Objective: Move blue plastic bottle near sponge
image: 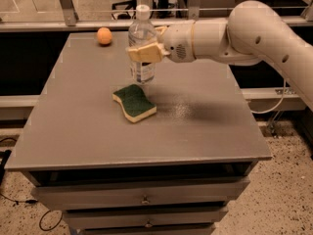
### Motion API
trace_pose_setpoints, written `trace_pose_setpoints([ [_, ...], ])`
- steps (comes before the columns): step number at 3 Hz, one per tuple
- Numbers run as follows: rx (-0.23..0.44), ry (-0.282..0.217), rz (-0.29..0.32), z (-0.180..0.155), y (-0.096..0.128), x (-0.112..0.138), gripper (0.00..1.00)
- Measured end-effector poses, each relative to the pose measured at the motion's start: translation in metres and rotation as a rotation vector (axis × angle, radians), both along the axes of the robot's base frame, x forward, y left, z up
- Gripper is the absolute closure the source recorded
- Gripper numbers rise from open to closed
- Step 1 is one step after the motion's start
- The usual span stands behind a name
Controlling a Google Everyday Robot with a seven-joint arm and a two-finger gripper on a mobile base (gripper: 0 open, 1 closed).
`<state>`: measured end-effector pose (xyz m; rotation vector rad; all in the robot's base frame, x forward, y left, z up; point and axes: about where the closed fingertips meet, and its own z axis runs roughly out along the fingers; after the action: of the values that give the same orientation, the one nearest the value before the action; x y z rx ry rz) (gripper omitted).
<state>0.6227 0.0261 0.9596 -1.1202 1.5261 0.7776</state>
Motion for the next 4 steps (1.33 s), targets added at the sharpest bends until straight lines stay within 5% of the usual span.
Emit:
trace_pose_setpoints([
  [2, -0.008, -0.033, -0.029, 0.012, -0.013, 0.010, 1.00],
  [4, -0.011, 0.017, -0.040, -0.016, -0.018, 0.007, 1.00],
])
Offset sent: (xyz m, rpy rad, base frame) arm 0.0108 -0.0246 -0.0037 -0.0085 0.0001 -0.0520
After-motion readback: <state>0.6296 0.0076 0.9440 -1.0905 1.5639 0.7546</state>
